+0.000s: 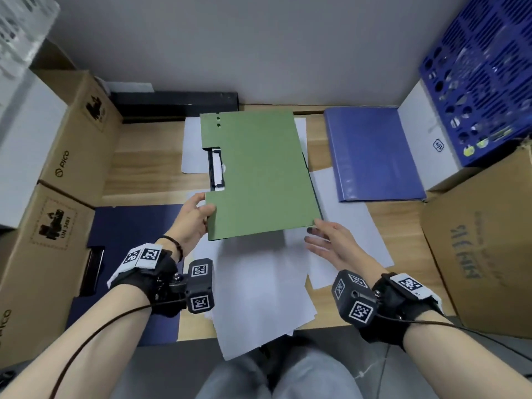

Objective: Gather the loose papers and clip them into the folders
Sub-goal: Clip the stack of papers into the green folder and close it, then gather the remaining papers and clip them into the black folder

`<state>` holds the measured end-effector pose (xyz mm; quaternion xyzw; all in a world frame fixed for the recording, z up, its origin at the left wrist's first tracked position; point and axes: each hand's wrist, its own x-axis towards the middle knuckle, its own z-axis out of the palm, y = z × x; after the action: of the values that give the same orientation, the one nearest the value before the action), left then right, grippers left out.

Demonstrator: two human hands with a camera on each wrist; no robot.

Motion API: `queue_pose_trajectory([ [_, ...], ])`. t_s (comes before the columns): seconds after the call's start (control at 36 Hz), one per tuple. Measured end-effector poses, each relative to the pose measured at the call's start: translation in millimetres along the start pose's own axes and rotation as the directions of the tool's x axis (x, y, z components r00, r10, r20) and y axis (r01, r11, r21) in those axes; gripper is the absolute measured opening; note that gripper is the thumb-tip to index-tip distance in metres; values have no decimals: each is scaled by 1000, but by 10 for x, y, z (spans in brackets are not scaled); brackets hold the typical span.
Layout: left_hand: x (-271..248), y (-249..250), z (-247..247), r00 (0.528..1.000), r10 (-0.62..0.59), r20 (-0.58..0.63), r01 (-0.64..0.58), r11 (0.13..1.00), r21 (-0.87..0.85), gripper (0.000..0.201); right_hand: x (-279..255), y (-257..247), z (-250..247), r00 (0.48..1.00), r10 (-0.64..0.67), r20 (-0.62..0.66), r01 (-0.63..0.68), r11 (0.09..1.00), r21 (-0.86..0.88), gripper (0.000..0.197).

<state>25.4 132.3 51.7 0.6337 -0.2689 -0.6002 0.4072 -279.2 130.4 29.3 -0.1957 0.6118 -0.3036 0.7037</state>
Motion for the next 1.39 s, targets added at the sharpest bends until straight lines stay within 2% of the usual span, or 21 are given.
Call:
queue_pose_trajectory([
  [0.08,66,85,237,1000,16,11,-15,999,-39,26,-13,-115,28,994,-24,104,30,998,-60,36],
  [0.14,119,122,428,1000,21,21,-20,999,-48,24,-2,-167,20,992,-35,125,49,993,-111,39],
  [0.19,173,146,624,999,19,41,-17,999,-50,23,26,-213,-34,991,-28,132,38,996,-77,45],
  [0.31,276,186,961,995,4,96,-1,999,-36,23,31,-298,-142,976,-3,220,15,999,-49,38],
  [0.36,340,206,1126,992,-2,125,4,1000,-12,24,34,-334,-201,968,-13,252,8,1000,20,36],
  [0.47,430,300,1518,982,-13,188,9,1000,19,23,78,-436,-378,990,-61,127,22,958,287,12],
  [0.53,478,351,1712,977,-25,213,21,1000,21,20,102,-511,-472,995,-67,78,31,921,389,15],
  [0.58,540,393,1870,973,-36,227,32,999,17,21,111,-592,-547,996,-68,59,37,907,419,15],
  [0.69,649,469,2145,965,-51,258,43,998,40,22,138,-715,-653,997,-77,32,59,926,372,10],
  [0.81,729,480,2328,960,-76,270,59,996,68,28,242,-780,-694,998,-56,-36,66,880,471,6],
  [0.89,756,475,2412,957,-90,275,59,991,121,27,318,-819,-707,997,-54,-62,79,851,519,10],
  [0.94,765,453,2429,950,-137,281,93,982,165,30,378,-843,-730,994,-52,-94,94,847,523,2],
  [1.06,784,336,2286,933,-232,275,160,953,258,33,492,-891,-795,987,-28,-161,106,857,504,13],
  [1.19,816,185,1932,951,-268,152,204,917,342,33,666,-956,-942,973,12,-229,112,847,519,16],
  [1.28,831,107,1706,960,-275,56,243,914,325,31,774,-1019,-1014,964,28,-264,133,810,571,16],
  [1.39,834,27,1475,958,-284,-36,281,909,308,25,842,-1055,-1064,978,81,-190,47,810,584,14],
])
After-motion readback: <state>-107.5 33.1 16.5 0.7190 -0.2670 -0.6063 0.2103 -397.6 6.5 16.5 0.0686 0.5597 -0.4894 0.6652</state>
